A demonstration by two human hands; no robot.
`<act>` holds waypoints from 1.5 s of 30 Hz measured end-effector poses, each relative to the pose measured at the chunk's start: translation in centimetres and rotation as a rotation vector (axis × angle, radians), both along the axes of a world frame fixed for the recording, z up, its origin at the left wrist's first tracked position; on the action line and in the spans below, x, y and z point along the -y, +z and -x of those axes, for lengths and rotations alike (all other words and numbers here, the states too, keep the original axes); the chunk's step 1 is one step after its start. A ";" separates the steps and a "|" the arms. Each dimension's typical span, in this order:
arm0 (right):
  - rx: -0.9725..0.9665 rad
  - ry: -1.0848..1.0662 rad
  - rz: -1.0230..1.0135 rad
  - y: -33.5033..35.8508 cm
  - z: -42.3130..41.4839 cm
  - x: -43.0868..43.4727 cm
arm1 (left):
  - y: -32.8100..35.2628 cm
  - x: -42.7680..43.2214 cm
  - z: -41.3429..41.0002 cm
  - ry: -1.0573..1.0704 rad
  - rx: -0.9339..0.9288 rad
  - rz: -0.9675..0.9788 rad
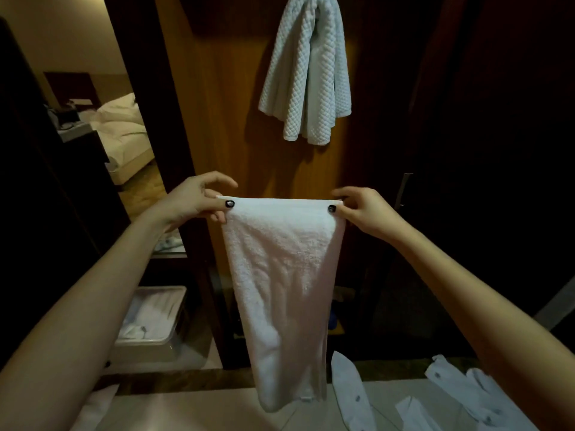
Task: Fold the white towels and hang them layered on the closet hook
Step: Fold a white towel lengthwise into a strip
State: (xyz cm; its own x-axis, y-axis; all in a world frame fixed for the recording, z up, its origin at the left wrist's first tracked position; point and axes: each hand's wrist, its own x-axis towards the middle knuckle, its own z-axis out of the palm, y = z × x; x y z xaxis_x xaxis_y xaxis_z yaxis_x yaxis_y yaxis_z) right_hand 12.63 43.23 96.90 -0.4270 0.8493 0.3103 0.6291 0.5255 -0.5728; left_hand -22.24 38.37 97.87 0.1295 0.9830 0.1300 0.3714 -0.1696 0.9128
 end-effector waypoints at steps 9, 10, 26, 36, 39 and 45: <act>-0.497 0.053 0.171 0.3 0.5 1.2 | 0.5 1.0 -1.3 0.082 0.096 -0.104; -0.655 0.091 0.261 0.5 0.8 1.4 | 0.5 1.2 -1.4 0.086 0.158 -0.132; -0.778 0.344 0.502 1.0 3.1 2.9 | -0.2 2.1 -9.3 -0.137 -0.111 0.078; -0.739 0.275 0.476 0.5 -0.4 3.2 | 1.1 1.4 -11.8 -0.254 -0.146 -0.002; -0.708 0.210 0.449 0.0 -1.1 3.3 | 0.8 1.5 -12.1 -0.235 -0.161 -0.113; -0.549 0.197 0.343 -0.5 -0.4 3.1 | 1.0 2.3 -12.8 -0.236 0.016 -0.216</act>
State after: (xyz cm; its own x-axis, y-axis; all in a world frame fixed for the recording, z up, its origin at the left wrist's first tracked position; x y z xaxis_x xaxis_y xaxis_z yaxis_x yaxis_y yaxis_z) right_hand 13.01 40.12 96.38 -0.4416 0.8607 0.2534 0.1104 0.3324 -0.9366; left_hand -9.43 36.11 98.83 0.3469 0.8756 0.3362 0.2849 -0.4399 0.8516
